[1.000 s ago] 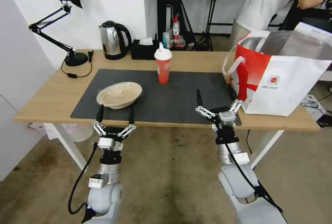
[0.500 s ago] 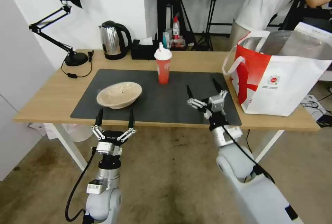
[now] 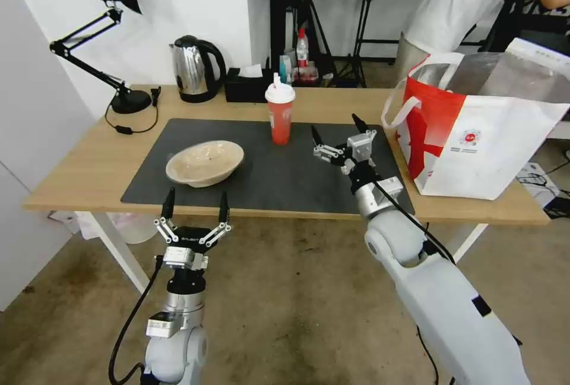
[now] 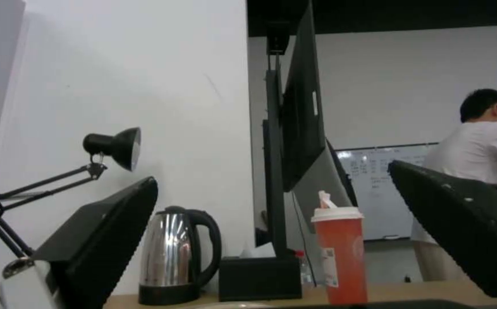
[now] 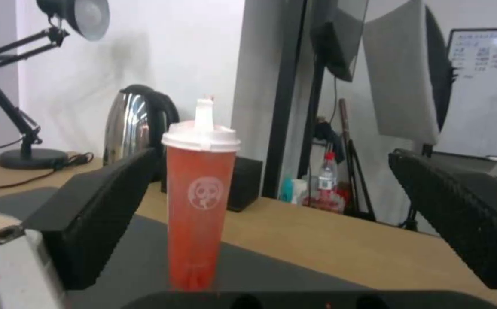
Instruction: Pick up the trash from the table and place it into the takeout bag.
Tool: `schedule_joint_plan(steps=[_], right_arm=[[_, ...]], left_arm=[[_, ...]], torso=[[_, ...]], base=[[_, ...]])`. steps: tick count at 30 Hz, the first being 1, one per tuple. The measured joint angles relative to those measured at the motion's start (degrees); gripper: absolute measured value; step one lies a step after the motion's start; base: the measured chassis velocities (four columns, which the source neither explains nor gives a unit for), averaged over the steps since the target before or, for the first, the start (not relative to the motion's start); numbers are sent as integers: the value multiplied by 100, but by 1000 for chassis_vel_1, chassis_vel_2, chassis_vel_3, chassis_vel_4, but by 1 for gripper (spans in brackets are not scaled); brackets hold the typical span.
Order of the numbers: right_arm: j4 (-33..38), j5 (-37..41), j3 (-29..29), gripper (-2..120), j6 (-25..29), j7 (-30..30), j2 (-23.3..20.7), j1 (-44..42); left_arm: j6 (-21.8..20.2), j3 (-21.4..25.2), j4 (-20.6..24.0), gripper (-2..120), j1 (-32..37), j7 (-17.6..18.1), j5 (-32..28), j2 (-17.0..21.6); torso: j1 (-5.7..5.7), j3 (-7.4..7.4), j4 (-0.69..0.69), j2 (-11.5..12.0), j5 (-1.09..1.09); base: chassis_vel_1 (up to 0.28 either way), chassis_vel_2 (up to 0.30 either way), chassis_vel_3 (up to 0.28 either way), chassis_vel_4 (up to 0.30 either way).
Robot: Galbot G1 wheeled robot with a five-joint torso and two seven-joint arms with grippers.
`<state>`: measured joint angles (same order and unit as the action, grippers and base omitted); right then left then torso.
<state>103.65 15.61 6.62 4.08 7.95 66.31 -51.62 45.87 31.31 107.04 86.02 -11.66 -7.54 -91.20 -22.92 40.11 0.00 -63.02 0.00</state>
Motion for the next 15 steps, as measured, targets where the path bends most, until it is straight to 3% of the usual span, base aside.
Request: schedule_joint_plan(steps=[15], right_arm=[[-766,736,-540,100,-363,-204,-56,845]], left_arm=[[1,47,-33,100,-59,5,-23,0]], torso=[[0,0,0,-1,-1]], base=[[0,0,0,0]])
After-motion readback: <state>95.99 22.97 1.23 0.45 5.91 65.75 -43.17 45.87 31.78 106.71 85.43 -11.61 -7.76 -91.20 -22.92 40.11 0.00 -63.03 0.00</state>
